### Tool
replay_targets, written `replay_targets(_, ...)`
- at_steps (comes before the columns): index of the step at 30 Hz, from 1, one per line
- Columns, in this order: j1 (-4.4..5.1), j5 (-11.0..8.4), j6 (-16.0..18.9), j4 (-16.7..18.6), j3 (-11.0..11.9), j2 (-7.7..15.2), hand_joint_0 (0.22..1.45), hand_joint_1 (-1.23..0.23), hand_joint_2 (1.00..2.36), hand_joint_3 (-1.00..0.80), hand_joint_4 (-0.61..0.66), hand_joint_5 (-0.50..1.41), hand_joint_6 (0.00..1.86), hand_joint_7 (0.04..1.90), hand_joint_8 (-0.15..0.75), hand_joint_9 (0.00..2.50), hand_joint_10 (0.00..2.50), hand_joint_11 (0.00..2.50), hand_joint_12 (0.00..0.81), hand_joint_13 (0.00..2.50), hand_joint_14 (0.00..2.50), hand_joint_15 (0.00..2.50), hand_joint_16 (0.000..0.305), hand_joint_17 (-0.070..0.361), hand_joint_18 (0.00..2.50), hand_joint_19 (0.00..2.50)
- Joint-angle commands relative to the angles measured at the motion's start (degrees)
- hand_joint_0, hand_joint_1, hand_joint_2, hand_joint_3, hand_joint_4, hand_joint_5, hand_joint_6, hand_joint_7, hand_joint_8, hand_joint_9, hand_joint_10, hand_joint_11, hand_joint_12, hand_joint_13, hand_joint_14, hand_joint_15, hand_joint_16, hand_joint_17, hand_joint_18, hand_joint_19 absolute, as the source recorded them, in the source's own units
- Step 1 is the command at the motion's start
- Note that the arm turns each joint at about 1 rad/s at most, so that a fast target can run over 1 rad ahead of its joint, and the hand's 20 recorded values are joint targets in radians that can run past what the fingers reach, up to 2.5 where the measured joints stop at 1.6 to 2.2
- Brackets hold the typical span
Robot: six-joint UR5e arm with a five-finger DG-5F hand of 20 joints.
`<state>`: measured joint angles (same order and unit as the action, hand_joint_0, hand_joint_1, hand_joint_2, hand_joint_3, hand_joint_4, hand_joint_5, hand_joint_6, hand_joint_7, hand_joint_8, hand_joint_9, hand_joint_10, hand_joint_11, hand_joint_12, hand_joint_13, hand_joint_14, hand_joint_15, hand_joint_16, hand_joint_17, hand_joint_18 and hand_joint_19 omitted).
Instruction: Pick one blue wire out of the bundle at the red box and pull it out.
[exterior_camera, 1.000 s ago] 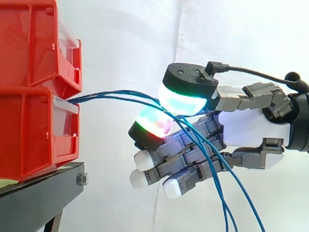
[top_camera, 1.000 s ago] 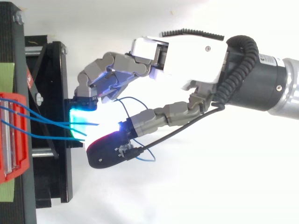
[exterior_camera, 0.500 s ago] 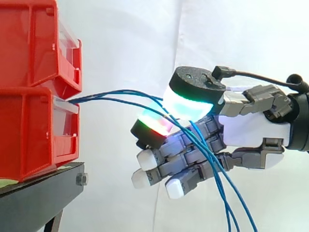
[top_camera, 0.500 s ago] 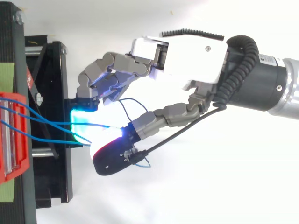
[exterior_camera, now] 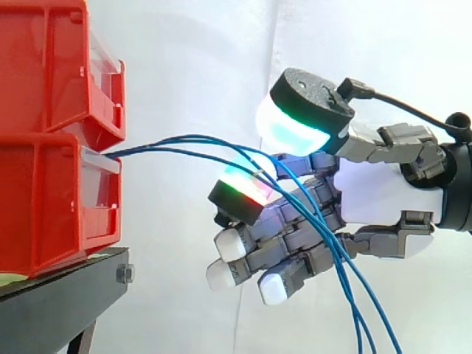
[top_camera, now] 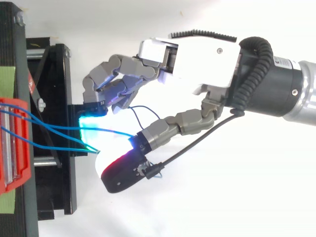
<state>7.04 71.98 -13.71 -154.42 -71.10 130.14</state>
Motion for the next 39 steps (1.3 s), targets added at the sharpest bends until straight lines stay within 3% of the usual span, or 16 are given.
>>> replay_targets(1,0.00,0.00,0.0,0.0,0.0,0.0,0.40,-0.82,1.00,-0.50,0.32,-0.15,0.85,1.02,0.448,0.92,0.01,0.62,0.526,0.69,0.01,0.25,0.072,0.163,0.84,0.45)
replay_targets(5,0.00,0.00,0.1,0.0,0.0,0.0,0.39,-0.84,1.00,-0.50,0.33,-0.16,0.86,1.01,0.452,0.92,0.01,0.62,0.531,0.69,0.01,0.25,0.073,0.165,0.84,0.44)
replay_targets(9,0.00,0.00,0.0,0.0,0.0,0.0,0.46,-0.62,1.00,-0.50,0.30,-0.15,0.84,1.02,0.441,0.95,0.01,0.62,0.499,0.68,0.01,0.26,0.067,0.151,0.80,0.48)
replay_targets(16,0.00,0.00,0.0,0.1,0.0,0.0,0.57,-0.53,1.01,-0.41,0.26,-0.13,0.79,1.07,0.404,0.96,0.01,0.60,0.461,0.67,0.01,0.27,0.060,0.135,0.74,0.53)
replay_targets(23,0.00,0.00,0.0,0.0,0.0,0.0,0.57,-0.65,1.01,-0.32,0.27,-0.14,0.78,1.11,0.409,0.95,0.02,0.60,0.466,0.67,0.01,0.27,0.060,0.135,0.74,0.53)
replay_targets(29,0.00,0.00,0.0,0.0,0.1,-0.1,0.59,-0.77,1.01,-0.37,0.30,-0.16,0.82,1.10,0.410,0.94,0.02,0.63,0.467,0.67,0.01,0.26,0.059,0.134,0.77,0.50)
replay_targets(35,0.00,0.00,0.0,0.1,0.0,-0.1,0.70,-0.94,1.01,-0.43,0.29,-0.20,0.87,1.01,0.384,0.82,0.02,0.63,0.465,0.64,0.01,0.23,0.059,0.133,0.77,0.42)
replay_targets(39,0.00,0.00,0.0,0.1,0.0,-0.1,0.74,-0.96,1.00,-0.50,0.29,-0.21,0.89,0.99,0.375,0.78,0.01,0.63,0.458,0.63,0.01,0.21,0.060,0.134,0.77,0.38)
